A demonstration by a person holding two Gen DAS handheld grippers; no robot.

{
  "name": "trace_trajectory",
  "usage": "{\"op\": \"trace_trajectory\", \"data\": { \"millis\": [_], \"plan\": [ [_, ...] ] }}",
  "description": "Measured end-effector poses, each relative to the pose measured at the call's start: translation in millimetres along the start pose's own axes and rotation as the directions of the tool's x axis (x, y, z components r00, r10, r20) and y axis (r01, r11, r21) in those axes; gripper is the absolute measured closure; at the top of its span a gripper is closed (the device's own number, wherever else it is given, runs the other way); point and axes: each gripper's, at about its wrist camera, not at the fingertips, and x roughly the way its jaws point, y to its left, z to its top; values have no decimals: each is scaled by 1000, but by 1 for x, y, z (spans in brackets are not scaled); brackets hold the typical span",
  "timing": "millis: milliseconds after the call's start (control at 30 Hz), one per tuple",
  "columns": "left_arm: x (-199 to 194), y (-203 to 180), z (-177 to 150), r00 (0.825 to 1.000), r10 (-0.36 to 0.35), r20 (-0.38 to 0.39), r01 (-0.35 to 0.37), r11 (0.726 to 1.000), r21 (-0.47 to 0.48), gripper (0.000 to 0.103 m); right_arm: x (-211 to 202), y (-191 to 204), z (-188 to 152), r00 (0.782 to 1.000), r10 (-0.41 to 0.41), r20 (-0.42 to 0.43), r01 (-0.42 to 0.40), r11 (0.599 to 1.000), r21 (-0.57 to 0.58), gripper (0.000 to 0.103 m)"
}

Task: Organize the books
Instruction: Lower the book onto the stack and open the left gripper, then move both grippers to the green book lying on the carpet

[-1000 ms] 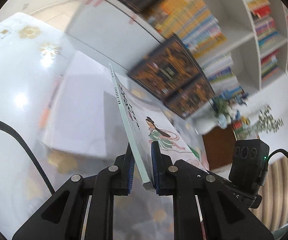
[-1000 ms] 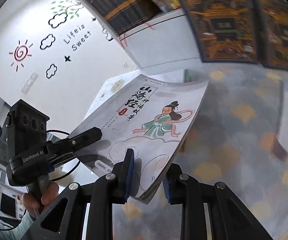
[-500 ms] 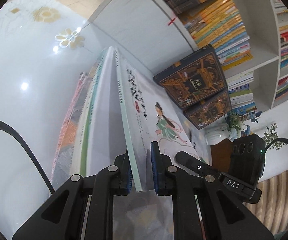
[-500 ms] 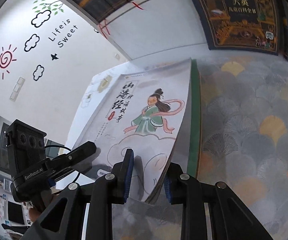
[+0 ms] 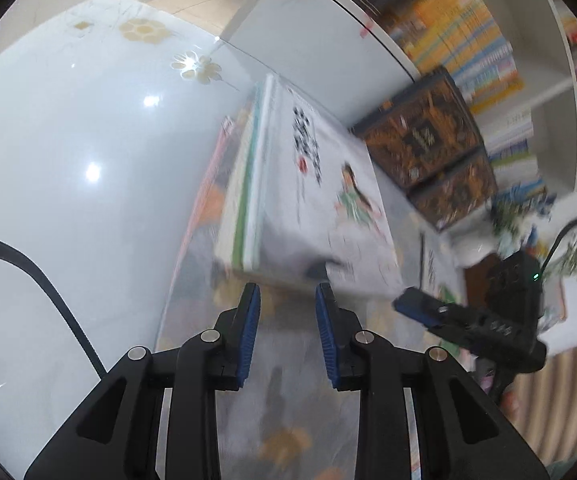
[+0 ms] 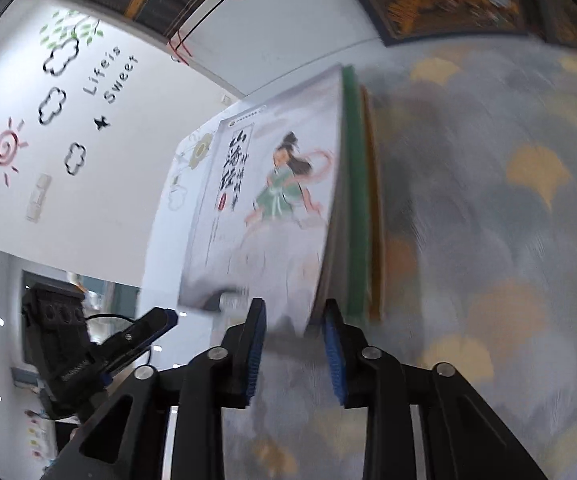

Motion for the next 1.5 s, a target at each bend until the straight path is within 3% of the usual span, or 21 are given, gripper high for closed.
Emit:
{"op": "trace_trajectory", "data": {
  "millis": [67,267,400,467,500,567,600,667,833,933,1100,1267,1400,1500],
  "plan": [
    [0,-13,-15,999,-6,-33,7,1000,21,77,-22,-14,-18,999,-1,36,0,999,38,47],
    [19,-67,-66,989,-20,-144,32,996,81,77,-90,-66,-78,993,31,112,-49,985,165,46],
    [43,-130,-101,979,97,-177,-51,968,247,77,-137,-111,-107,987,36,155,-73,967,242,45],
    [55,-161,-117,973,118,-196,-52,948,315,77,-157,-134,-116,985,33,171,-79,958,274,45],
    [61,-175,-125,970,123,-209,-46,939,341,75,-169,-146,-120,983,33,180,-85,953,291,45],
    [75,-201,-140,966,144,-216,-52,922,383,53,-192,-167,-127,980,30,199,-93,945,315,45],
    [80,-211,-145,966,150,-212,-55,916,396,47,-202,-177,-130,978,28,207,-95,942,323,45],
    [95,-233,-160,965,136,-225,-33,911,411,42,-223,-195,-136,976,14,218,-88,938,335,44],
    [136,-272,-180,941,49,-335,69,942,330,42,-268,-235,-150,968,-98,232,13,939,343,29],
    [157,-297,-182,949,25,-315,83,942,324,42,-288,-267,-153,957,-194,216,106,927,360,26],
    [196,-327,-182,954,33,-298,66,946,316,42,-299,-304,-139,943,-272,191,188,910,368,27],
    [228,-346,-182,960,66,-271,28,945,327,42,-295,-319,-120,934,-307,181,236,914,330,41],
    [246,-353,-181,968,114,-223,-32,940,340,42,-289,-327,-109,895,-414,166,350,883,311,51],
    [263,-350,-180,960,99,-261,-17,953,302,42,-288,-330,-106,889,-419,184,355,885,300,53]
  ]
}}
